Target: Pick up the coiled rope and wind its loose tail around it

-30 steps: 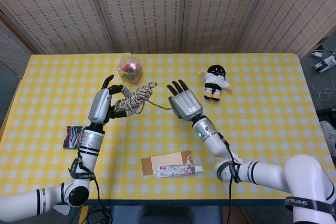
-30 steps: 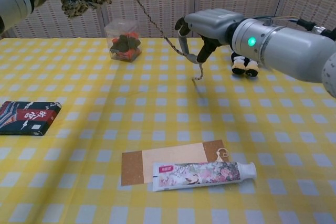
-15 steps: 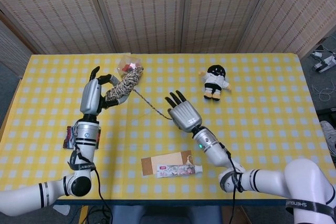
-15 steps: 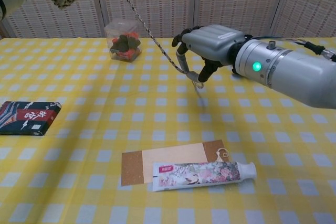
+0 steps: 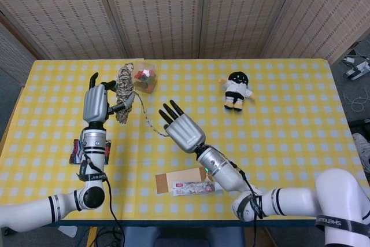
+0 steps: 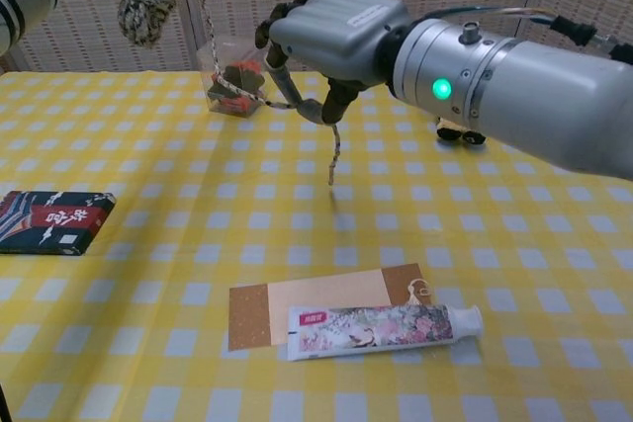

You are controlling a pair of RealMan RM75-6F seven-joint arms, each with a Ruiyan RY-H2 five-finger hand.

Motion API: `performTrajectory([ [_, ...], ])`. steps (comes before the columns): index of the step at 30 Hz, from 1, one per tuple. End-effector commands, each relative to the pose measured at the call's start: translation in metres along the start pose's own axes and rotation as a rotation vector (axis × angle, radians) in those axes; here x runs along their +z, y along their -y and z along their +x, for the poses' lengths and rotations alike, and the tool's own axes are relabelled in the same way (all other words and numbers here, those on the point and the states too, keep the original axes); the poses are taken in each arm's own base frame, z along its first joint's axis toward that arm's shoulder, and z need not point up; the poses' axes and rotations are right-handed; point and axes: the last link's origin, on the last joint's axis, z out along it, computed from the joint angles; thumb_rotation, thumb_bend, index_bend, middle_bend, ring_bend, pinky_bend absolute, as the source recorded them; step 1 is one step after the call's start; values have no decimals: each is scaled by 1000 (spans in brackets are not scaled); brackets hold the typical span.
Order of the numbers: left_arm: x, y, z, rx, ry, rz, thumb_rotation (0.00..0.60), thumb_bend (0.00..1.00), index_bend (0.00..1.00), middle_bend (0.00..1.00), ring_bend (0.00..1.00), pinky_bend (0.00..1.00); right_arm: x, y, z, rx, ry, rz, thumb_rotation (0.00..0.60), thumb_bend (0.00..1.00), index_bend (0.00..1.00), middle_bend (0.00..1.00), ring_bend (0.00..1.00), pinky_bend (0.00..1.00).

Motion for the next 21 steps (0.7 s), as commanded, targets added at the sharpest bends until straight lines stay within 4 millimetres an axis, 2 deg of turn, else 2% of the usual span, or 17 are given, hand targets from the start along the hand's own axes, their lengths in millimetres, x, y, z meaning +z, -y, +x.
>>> performTrajectory([
  [1, 0, -1, 4, -24, 13, -12, 374, 246, 754, 606, 429, 0, 5, -3, 15, -7, -13, 10, 600, 399, 631, 126, 0, 0],
  [4, -1, 0, 2, -6, 21, -35, 424, 246, 754, 606, 427, 0, 6, -4, 21, 25, -19, 19, 600, 401, 632, 126, 0, 0],
  [6, -2, -1, 0, 2, 30, -47, 436, 246, 753, 606, 425, 0, 7, -6, 23, 25, -25, 22, 600, 403, 632, 126, 0, 0],
  [13, -1, 2, -2, 49, 30, -68, 540, 246, 750, 606, 422, 0, 0, -17, 20, 43, -3, 12, 600, 409, 632, 126, 0, 0],
  [21, 2, 11, -1, 97, 32, -60, 575, 246, 750, 606, 422, 0, -7, -38, 25, 62, 16, 12, 600, 435, 632, 126, 0, 0],
])
